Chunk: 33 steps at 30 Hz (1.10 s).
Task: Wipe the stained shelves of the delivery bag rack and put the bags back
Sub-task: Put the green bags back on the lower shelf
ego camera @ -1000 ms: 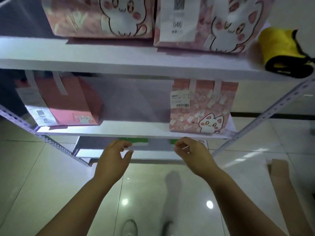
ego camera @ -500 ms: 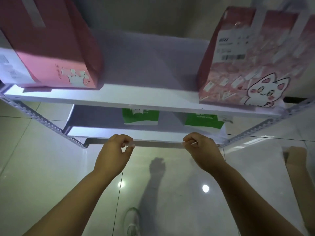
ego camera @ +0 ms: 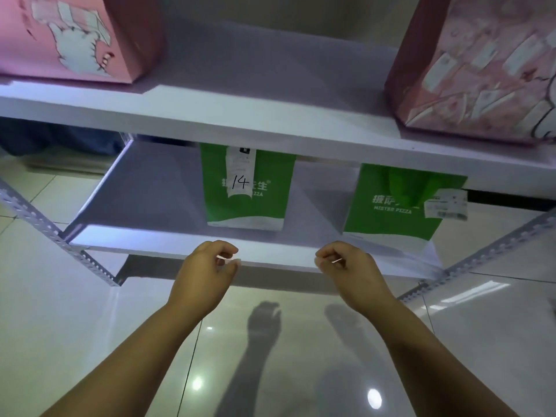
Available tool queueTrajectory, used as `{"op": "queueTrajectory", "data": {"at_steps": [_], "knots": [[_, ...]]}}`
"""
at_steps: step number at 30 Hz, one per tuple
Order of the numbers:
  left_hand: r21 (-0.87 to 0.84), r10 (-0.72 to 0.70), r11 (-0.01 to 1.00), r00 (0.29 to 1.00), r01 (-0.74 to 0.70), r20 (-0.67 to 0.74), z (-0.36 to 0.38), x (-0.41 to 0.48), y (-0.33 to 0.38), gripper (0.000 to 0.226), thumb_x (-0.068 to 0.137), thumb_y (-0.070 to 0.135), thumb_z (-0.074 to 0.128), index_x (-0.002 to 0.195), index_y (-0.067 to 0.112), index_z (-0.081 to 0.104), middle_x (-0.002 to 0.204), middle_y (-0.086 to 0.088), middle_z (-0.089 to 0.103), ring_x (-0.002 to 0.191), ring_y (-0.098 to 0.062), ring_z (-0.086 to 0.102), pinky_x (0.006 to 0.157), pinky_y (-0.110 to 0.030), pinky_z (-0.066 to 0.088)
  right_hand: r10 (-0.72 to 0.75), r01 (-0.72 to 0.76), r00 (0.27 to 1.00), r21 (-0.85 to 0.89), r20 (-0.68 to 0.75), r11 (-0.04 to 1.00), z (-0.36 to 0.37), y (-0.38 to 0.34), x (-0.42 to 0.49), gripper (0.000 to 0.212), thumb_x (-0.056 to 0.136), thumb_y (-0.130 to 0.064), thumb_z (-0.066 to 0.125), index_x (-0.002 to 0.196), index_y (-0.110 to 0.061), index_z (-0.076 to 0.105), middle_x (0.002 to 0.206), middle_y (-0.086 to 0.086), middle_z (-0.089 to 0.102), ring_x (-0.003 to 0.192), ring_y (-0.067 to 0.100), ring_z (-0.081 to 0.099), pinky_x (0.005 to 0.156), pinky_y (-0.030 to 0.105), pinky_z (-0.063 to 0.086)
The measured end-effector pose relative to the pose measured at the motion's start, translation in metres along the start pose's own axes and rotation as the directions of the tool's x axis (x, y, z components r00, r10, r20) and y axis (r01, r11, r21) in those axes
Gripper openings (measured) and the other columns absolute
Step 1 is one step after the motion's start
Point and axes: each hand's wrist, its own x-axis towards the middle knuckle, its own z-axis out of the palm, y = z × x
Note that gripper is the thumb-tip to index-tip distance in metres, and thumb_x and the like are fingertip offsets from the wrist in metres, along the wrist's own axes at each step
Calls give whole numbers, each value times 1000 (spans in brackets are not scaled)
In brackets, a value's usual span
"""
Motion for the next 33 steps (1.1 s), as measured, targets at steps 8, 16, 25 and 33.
{"op": "queueTrajectory", "data": {"at_steps": [8, 16, 25, 33], "knots": [[-26, 34, 999, 998, -36, -57, 24, 52, -53, 9, 86, 26, 63, 93, 31, 60, 96, 10, 60, 81, 2, 55, 64, -25, 42, -43, 43, 997, -6, -71, 999, 54, 32, 57, 6, 86, -24, 62, 81, -24, 64, 79, -11, 63, 77, 9, 60, 69, 28, 50], [2, 2, 1000, 989, -2, -150, 14, 123, -64, 46, 86, 18, 64, 128, 14, 46, 123, -9, 47, 101, -23, 54, 89, -35, 44, 54, -46, 987, 55, -149, 997, 82, 19, 121, 18, 89, -22, 60, 104, -27, 51, 92, -6, 61, 84, 16, 58, 74, 27, 45], [-81, 29, 996, 997, -35, -77, 6, 160, -61, 53, 90, 5, 54, 138, 21, 36, 130, -5, 53, 112, -26, 54, 89, -30, 44, -41, 39, 987, -12, -155, 999, 100, 1, 164, 38, 87, -8, 59, 109, -33, 41, 99, -7, 54, 90, 20, 56, 78, 32, 49], [-63, -57, 997, 980, 45, -191, 8, 146, -59, 33, 89, 0, 45, 117, 17, 52, 106, -6, 61, 85, -27, 56, 69, -29, 41, 15, -14, 974, 6, -226, 1000, 93, 5, 152, 22, 86, 4, 51, 80, -17, 53, 85, 7, 62, 80, 27, 57, 72, 27, 46]]}}
